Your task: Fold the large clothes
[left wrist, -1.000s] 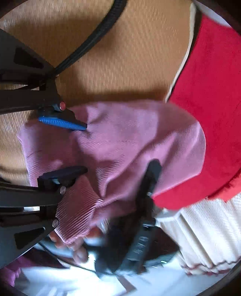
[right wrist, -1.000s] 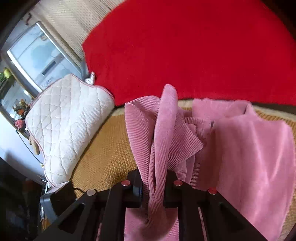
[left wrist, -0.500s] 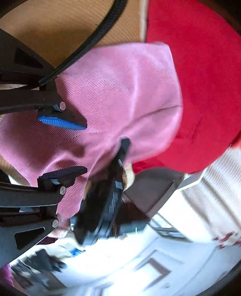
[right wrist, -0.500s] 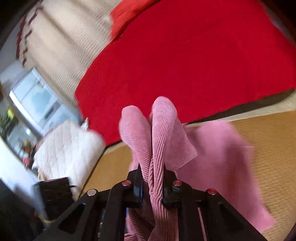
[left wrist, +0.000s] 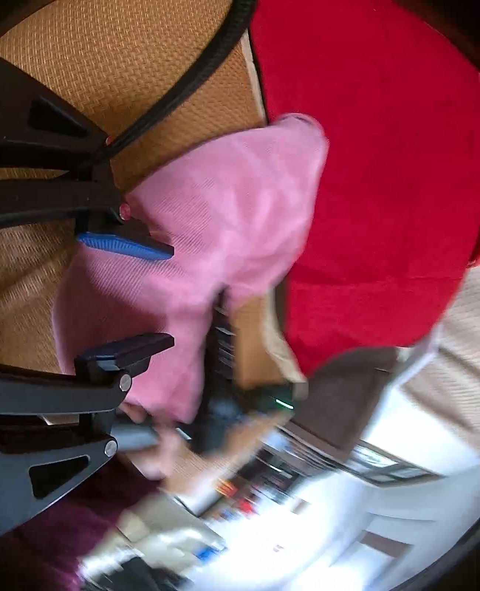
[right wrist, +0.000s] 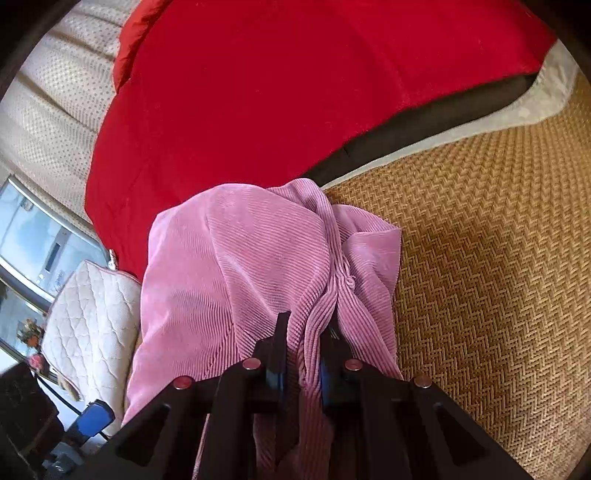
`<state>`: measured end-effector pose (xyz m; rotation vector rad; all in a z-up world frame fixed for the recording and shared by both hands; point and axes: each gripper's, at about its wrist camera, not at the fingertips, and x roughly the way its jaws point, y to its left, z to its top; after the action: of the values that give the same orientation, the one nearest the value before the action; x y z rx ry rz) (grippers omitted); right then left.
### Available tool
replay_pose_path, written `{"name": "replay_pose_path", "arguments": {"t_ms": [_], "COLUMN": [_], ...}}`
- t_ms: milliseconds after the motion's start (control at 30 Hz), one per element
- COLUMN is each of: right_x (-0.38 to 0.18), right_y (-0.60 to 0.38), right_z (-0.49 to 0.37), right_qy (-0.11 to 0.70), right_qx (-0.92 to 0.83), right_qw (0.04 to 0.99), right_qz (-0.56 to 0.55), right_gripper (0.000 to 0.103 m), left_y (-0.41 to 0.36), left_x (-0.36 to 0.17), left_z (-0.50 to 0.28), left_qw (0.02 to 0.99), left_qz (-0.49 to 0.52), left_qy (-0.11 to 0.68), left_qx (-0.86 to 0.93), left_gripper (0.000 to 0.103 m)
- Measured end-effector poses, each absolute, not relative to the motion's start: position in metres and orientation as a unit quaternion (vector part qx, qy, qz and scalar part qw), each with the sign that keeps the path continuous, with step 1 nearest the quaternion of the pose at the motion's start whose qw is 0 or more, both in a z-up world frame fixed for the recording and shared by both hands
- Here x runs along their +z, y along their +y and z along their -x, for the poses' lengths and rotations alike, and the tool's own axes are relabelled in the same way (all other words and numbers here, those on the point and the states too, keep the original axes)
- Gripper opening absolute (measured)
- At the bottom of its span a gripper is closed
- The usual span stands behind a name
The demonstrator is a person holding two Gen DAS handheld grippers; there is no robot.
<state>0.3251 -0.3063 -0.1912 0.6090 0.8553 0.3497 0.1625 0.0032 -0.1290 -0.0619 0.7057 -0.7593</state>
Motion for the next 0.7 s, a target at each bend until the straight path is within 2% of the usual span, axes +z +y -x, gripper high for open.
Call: {"name": "replay_pose_path", "arguments": {"t_ms": [100,267,367,467,633,700], "right_x": [-0.192,-0.192,-0.192,-0.167,-0.118,-0.115], "right_y": [-0.308,-0.296,-0.3,-0.31,-0.302,-0.283], "right_z": [-0.324,-0.329,-0.322,-0.301,-0.242,-0.223], "right_qy": [0.409,0.408,0.411,0.404,0.333,0.345], "right_qx": [0.158,0.156,0.146,0.11,0.146,0.151], "right_qw": [0.856,0.859,0.851,0.854,0.893,0.897], "right_qz": [-0.274,-0.267,-0.294,-0.307,-0.266,-0.23], "right_gripper": [0.013,0.013,0.017,0.022,0.022,0.022], "left_y": [-0.009,-0.023,-0.024,-0.024,-0.03,-0.033], "left_x": [-0.148,-0.144,-0.143,-0.145,-0.148,-0.146], "left_z": [-0.156,-0.17,-0.17,-0.17,-0.178,-0.181], "left_qw": [0.874,0.874,0.876,0.874,0.872,0.871], "left_qz": [-0.034,-0.045,-0.046,-0.05,-0.054,-0.054], "left_qy": [0.331,0.343,0.338,0.342,0.346,0.348], "left_qx": [-0.353,-0.343,-0.341,-0.341,-0.342,-0.342], "left_gripper": [0.044,0.045,0.045,0.045,0.045,0.045]}}
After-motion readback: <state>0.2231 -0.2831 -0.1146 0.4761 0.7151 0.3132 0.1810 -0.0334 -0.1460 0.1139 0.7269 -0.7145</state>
